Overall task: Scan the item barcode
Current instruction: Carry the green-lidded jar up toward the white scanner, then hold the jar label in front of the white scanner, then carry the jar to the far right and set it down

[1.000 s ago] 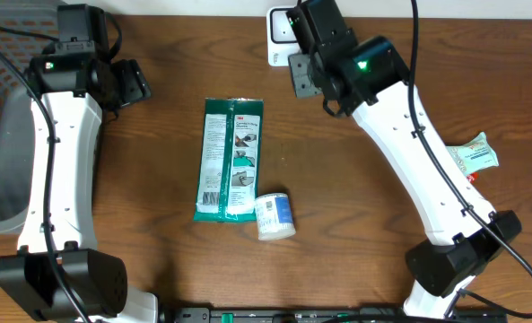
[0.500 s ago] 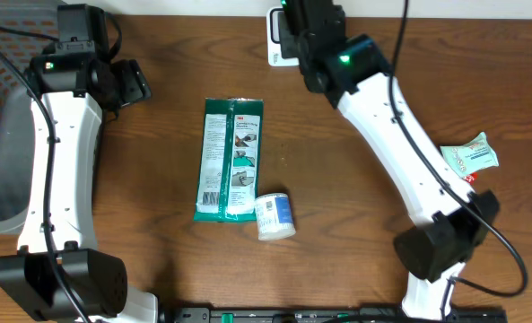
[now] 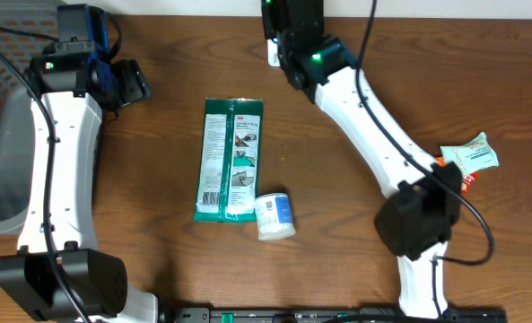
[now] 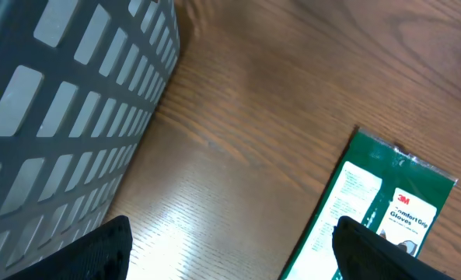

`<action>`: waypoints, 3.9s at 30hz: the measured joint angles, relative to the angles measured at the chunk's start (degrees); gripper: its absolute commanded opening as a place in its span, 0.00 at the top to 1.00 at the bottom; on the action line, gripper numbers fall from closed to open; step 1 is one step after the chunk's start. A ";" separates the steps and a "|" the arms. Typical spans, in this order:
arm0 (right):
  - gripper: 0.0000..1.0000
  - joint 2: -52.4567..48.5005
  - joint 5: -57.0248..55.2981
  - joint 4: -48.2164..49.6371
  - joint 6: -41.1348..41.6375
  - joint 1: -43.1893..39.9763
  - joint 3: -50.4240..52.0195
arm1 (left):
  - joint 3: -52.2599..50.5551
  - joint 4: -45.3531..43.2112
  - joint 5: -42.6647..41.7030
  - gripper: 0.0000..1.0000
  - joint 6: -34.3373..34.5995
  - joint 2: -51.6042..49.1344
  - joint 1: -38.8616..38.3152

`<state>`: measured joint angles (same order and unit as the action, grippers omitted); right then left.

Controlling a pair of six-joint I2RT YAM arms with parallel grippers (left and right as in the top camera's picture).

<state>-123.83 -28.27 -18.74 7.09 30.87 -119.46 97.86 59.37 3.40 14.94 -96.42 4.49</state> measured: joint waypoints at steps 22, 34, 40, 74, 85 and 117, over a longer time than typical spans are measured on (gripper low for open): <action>0.99 -21.09 -11.78 27.91 -17.55 -2.51 0.17 | 0.00 -0.02 0.00 0.18 0.00 0.00 0.00; 0.99 -24.24 -9.35 28.04 -17.94 -3.28 0.17 | 0.00 0.00 0.00 0.18 0.00 0.00 0.00; 0.99 -24.24 -6.80 28.44 -17.86 -3.28 0.17 | 0.00 0.00 0.00 0.18 0.00 0.00 0.00; 0.99 -24.24 -6.91 30.16 -11.58 -3.26 0.17 | 0.00 0.00 0.00 0.18 0.00 0.00 0.00; 0.99 -21.11 -4.70 22.60 -11.26 -2.73 0.28 | 0.00 -0.02 0.00 0.18 0.00 0.00 0.00; 0.99 12.85 15.47 -65.92 -6.01 -12.46 1.22 | 0.00 0.00 0.00 0.18 0.00 0.00 0.00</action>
<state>-110.98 -12.80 -84.66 1.08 18.41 -118.24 97.86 59.37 3.40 14.94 -96.42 4.49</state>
